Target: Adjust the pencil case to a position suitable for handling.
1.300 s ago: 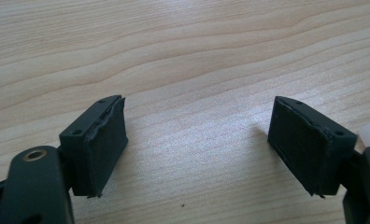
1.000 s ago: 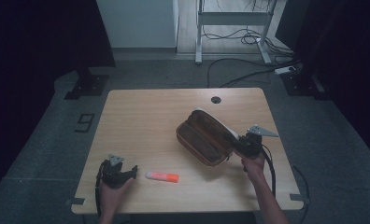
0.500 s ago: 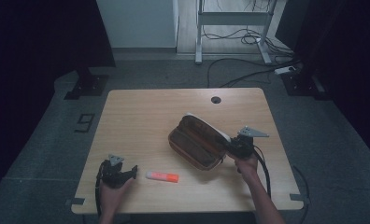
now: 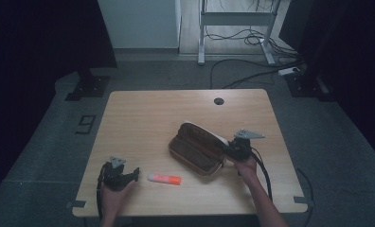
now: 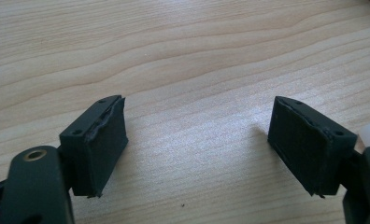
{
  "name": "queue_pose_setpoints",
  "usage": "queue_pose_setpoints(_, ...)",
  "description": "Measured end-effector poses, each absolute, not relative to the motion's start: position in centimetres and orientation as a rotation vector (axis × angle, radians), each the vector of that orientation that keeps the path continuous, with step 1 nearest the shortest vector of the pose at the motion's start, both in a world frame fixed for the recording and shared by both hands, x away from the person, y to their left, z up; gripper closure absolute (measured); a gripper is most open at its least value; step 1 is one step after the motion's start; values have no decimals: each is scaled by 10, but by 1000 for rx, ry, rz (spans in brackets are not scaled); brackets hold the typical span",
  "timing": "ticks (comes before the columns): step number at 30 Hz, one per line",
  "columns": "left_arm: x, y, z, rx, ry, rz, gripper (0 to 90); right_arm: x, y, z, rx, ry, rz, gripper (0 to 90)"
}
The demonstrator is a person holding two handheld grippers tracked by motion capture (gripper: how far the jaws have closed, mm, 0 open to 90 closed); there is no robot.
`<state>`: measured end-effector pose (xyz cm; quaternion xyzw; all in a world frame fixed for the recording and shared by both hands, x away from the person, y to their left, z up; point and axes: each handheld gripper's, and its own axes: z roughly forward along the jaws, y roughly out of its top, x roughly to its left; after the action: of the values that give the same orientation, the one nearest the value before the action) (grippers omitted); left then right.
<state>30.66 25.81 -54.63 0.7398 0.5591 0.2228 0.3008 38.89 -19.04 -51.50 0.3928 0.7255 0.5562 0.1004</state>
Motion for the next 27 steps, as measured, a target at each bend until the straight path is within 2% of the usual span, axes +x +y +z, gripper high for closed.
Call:
queue_pose_setpoints(14,307,258,-546,1963,1483,591,194,396,-196,-522,1193,2135,1537,718)
queue_pose_setpoints(16,307,258,-546,1963,1484,591,194,395,-197,-521,1196,2129,1536,669)
queue_pose_setpoints(21,307,258,-546,1963,1483,591,194,391,-199,-518,1231,2094,1504,482)
queue_pose_setpoints(27,307,258,-546,1963,1483,591,194,383,-204,-508,1254,2019,1510,375)
